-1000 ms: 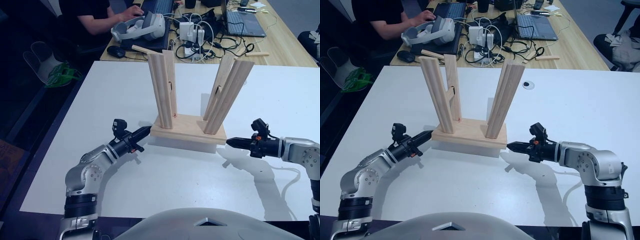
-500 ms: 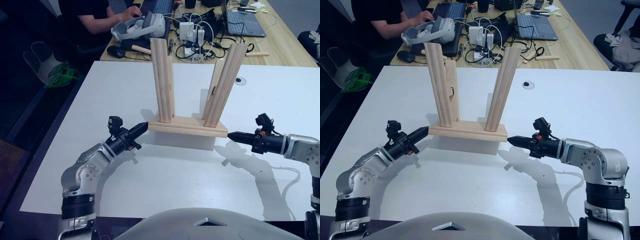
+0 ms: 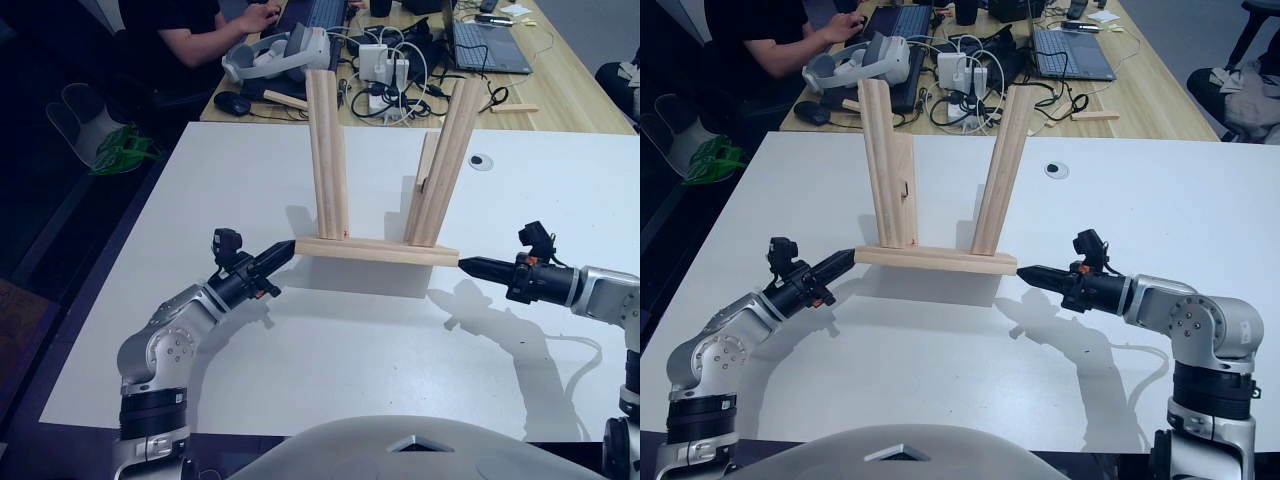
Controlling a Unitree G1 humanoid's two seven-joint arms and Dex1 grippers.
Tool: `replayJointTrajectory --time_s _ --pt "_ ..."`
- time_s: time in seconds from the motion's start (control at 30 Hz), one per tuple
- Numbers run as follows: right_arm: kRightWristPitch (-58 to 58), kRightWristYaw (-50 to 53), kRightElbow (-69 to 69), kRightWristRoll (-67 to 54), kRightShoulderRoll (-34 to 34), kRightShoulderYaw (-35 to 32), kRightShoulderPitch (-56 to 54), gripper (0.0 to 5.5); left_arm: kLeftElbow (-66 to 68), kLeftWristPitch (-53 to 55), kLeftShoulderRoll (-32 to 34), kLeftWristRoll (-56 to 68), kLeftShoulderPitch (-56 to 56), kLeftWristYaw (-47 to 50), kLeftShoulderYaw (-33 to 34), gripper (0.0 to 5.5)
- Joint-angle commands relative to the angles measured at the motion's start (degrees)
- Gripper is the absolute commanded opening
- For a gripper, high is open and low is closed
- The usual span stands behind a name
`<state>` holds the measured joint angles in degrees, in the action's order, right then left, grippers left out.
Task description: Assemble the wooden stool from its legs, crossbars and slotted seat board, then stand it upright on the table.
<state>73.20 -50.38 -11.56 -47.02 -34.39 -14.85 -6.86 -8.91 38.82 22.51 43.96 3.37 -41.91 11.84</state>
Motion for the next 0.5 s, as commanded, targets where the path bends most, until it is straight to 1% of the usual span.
replayJointTrajectory --time_s 0.03,0.3,0.5 --pt "1.07 -1.59 -3.04 -6.61 4.48 2.77 -3.29 0.00 -4.38 3.01 -2.61 4.50 -2.23 -4.00 -5.58 0.01" --pt "2.18 -0.21 -2.28 -7.82 5.66 1.26 -4.18 0.00 -5.15 3.58 -2.83 5.55 -2.47 -3.86 -5.36 0.01" --pt "1.79 0.05 -2.55 -7.34 6.08 1.43 -3.70 0.00 -5.14 3.36 -2.29 4.85 -2.09 -3.65 -5.67 0.01"
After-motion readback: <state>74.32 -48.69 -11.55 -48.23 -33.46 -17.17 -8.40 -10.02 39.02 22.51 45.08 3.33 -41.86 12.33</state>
